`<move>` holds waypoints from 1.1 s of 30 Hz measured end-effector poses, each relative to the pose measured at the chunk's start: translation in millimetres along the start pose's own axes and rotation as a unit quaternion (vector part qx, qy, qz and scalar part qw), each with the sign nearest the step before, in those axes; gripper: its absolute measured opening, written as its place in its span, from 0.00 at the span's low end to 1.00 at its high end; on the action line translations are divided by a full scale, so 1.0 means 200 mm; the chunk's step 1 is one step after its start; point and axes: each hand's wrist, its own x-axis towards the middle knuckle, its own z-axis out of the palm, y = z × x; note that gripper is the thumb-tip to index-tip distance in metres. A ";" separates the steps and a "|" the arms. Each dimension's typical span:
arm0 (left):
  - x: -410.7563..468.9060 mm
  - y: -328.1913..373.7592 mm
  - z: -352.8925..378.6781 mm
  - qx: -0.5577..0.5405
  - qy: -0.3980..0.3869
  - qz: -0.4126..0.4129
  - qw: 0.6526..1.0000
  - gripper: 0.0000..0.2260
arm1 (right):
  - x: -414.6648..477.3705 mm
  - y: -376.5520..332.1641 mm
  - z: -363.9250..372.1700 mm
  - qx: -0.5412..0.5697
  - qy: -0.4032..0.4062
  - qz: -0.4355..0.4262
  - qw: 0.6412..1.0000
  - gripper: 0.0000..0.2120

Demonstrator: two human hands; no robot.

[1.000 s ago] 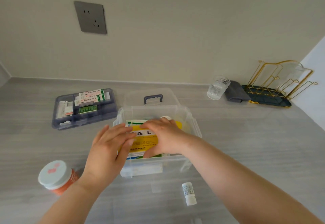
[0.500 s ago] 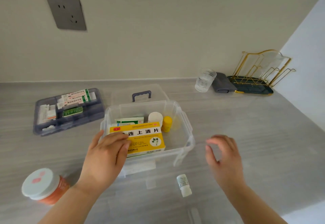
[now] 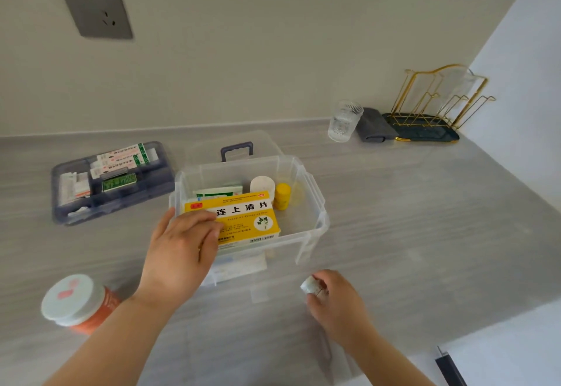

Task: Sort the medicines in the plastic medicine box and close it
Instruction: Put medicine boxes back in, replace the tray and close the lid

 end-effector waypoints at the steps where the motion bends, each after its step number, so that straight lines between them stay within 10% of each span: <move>1: 0.00 0.00 0.00 0.002 0.003 0.004 1.000 0.21 | 0.00 -0.01 -0.04 0.018 0.012 0.007 1.000 0.14; 10: 0.00 0.00 0.00 -0.004 0.010 0.008 1.000 0.20 | 0.18 -0.39 -0.48 0.005 0.121 -0.168 0.978 0.14; 15: -0.01 -0.01 -0.01 0.011 0.010 0.012 1.000 0.24 | 0.48 -0.53 -0.34 -0.327 -0.006 -0.195 0.925 0.13; 21: 0.01 -0.01 -0.02 -0.008 0.007 0.014 1.000 0.35 | 0.62 -0.51 -0.22 -0.455 -0.132 -0.226 0.851 0.11; 26: 0.01 -0.01 -0.03 -0.017 -0.022 0.006 1.000 0.34 | 0.66 -0.50 -0.29 -0.410 -0.175 -0.240 0.863 0.12; 30: 0.01 -0.01 -0.04 -0.022 -0.034 0.004 0.999 0.34 | 0.64 -0.52 -0.38 -0.140 -0.105 -0.228 0.958 0.19; 33: 0.01 -0.01 -0.04 -0.020 -0.041 0.004 0.999 0.34 | 0.59 -0.57 -0.34 -0.038 -0.173 -0.239 0.955 0.28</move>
